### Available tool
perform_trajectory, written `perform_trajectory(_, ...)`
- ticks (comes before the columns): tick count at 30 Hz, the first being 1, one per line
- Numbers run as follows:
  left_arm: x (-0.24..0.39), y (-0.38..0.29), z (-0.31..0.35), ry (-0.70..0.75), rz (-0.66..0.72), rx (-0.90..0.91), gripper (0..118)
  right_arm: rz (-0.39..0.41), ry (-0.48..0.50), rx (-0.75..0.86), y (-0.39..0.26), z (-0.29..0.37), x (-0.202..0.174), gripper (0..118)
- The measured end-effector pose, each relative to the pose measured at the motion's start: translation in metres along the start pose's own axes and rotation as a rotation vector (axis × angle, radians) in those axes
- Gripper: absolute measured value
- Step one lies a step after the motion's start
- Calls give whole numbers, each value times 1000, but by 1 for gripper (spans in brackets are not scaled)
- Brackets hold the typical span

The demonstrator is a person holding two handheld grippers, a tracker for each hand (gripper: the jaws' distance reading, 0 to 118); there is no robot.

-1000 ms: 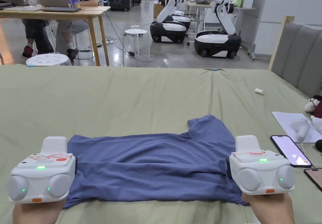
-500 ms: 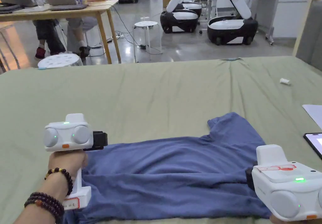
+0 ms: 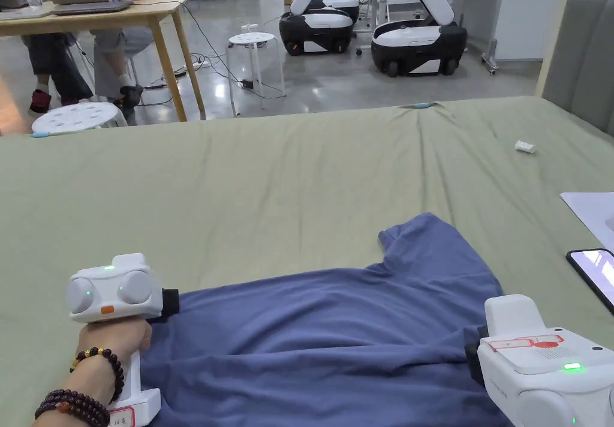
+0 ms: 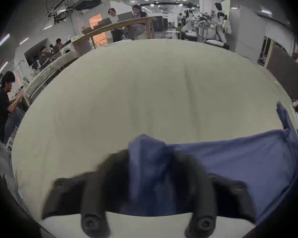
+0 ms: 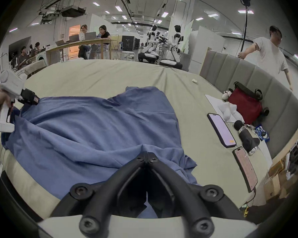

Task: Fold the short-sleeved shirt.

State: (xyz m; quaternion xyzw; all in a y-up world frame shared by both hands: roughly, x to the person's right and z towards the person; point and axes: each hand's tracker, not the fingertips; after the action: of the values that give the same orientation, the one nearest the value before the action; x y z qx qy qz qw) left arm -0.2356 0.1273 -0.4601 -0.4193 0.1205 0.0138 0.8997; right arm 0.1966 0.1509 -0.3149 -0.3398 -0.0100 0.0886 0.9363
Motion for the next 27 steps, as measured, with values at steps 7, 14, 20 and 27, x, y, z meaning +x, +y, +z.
perform_trajectory(7, 12, -6, 42, 13, -4, 74, 2, -18, -17, 30, 30, -2, 19, 0)
perform_trajectory(14, 19, -9, 55, 34, -49, 120, 2, -100, 36, -64, 110, -83, 58, 93)
perform_trajectory(20, 21, -7, 44, 47, -63, 129, 2, -83, 12, -236, 142, -167, 67, 88)
perform_trajectory(27, 21, -5, 36, 54, -54, 113, 2, -169, 30, -389, 132, -218, 71, 78)
